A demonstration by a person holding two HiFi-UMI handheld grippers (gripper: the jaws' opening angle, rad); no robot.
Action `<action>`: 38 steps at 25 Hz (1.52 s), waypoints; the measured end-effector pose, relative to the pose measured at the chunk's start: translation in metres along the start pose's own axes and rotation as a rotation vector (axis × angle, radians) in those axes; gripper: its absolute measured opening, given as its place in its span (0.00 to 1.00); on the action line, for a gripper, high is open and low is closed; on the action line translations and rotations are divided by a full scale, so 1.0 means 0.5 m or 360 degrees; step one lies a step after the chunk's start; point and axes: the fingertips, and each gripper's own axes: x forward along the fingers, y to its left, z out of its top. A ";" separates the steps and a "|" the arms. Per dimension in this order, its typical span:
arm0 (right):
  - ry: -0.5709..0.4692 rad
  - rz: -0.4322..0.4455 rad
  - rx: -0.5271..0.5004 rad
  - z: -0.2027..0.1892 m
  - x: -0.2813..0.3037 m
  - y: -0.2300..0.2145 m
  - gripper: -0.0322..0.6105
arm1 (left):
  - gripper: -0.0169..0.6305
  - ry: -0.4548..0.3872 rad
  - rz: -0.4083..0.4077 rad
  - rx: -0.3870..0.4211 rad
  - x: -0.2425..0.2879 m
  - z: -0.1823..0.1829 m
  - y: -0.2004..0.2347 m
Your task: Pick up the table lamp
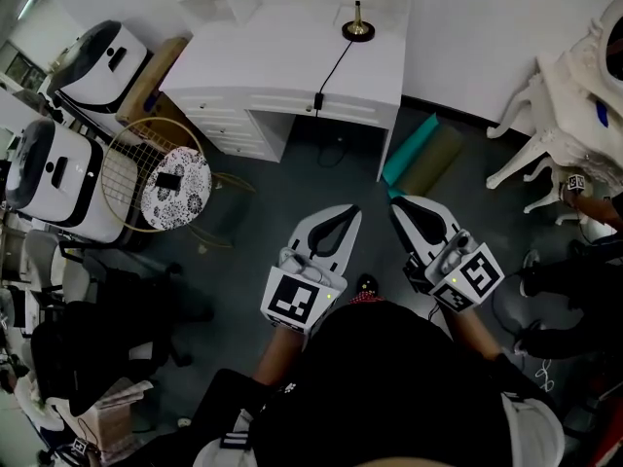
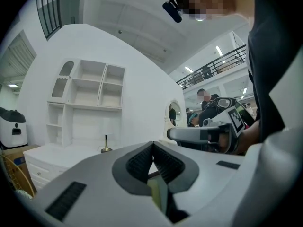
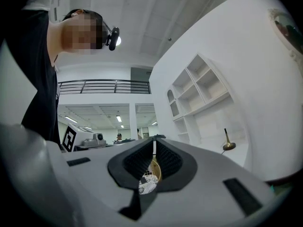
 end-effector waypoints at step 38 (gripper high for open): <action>-0.0017 -0.0160 -0.0046 0.006 0.055 -0.241 0.08 | 0.04 0.0011 -0.0159 0.0009 0.257 -0.018 0.104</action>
